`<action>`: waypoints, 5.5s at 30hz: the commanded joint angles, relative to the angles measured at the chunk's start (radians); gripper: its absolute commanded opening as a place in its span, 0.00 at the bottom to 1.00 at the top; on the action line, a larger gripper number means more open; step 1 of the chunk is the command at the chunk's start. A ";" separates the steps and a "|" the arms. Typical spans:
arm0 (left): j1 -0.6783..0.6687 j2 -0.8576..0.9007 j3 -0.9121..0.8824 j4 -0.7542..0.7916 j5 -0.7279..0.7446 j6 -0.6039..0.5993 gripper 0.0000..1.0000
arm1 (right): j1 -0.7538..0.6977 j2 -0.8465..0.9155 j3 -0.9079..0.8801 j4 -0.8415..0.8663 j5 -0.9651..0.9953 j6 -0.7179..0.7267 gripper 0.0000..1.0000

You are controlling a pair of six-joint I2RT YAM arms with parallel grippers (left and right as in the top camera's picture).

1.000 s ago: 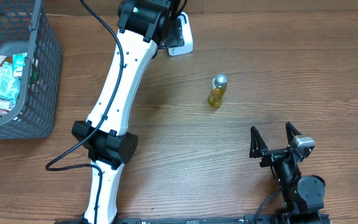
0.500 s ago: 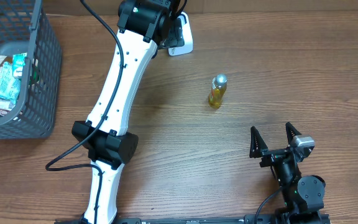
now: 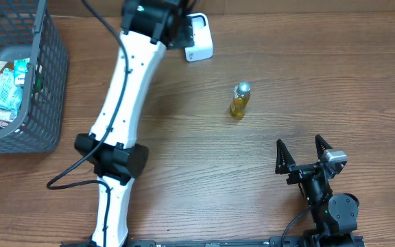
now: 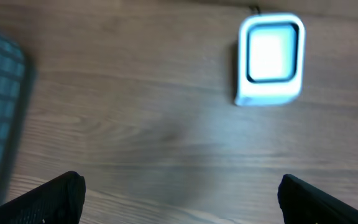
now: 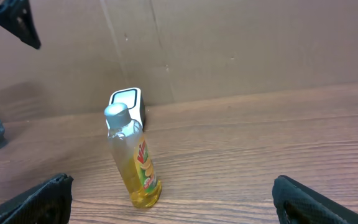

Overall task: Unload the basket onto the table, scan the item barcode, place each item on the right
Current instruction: 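Move the left gripper back into the grey basket, then grasp the green tissue packet with the left gripper, then lift the tissue packet out and carry it toward the scanner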

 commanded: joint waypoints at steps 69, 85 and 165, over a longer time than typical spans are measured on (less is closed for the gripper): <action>0.960 -0.174 -0.866 0.762 0.646 0.630 0.99 | -0.003 -0.008 -0.010 0.006 0.006 -0.007 1.00; 0.937 -0.138 -0.929 0.850 0.678 0.630 1.00 | -0.003 -0.008 -0.010 0.006 0.006 -0.007 1.00; 0.222 -0.702 -0.906 0.234 0.469 0.185 0.28 | -0.003 -0.008 -0.010 0.006 0.006 -0.007 1.00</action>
